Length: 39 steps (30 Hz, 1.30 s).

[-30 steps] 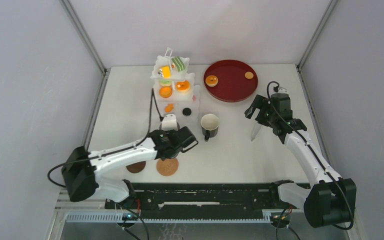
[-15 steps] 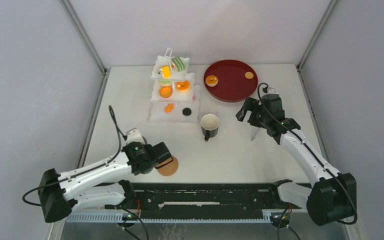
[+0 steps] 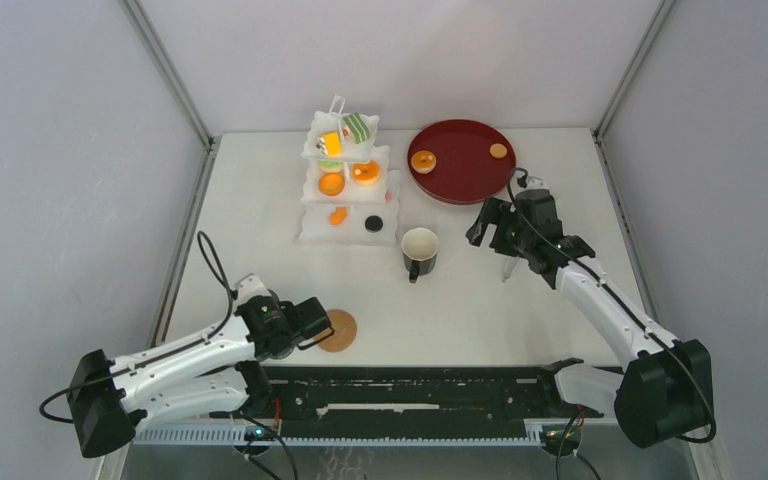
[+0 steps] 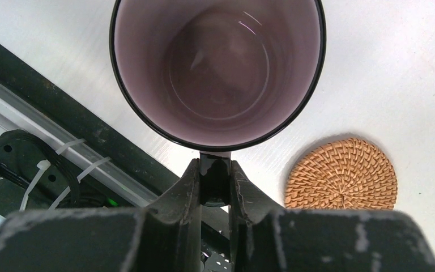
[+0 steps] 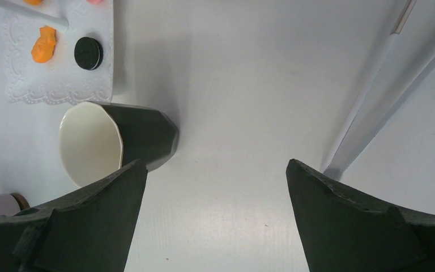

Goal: Serve the afternoon tea

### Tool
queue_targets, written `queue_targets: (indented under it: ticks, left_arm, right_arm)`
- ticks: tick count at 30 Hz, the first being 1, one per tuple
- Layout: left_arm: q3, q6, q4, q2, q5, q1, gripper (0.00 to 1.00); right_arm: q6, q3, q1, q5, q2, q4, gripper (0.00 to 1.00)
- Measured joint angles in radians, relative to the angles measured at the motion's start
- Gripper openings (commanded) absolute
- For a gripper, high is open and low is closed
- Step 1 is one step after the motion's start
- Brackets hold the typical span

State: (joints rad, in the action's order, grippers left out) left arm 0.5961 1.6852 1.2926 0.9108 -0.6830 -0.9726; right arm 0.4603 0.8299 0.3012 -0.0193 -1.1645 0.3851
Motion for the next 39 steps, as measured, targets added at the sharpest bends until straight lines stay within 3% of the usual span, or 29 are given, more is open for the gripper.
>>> queue_targets:
  ticks: [7,13,19,26,39]
  left_arm:
    - [-0.034,0.009,-0.016,-0.019,-0.005,0.000,0.00]
    - [-0.045,0.010,-0.026,-0.025,-0.011,0.000,0.42]
    - [-0.045,0.006,-0.025,-0.054,0.009,0.000,0.60]
    - [-0.042,-0.038,-0.038,-0.084,0.036,0.000,0.64]
    - [0.053,-0.138,0.027,-0.210,0.086,0.000,0.70]
  right_arm:
    - [-0.001,0.011,0.108,0.058,0.008,0.037,1.00]
    - [0.024,0.011,0.264,0.155,0.051,0.101,1.00]
    - [0.113,0.016,0.476,0.290,0.094,0.139,1.00]
    - [0.245,0.042,0.646,0.428,0.045,0.177,1.00]
    - [0.292,0.118,0.705,0.459,-0.164,0.167,0.96]
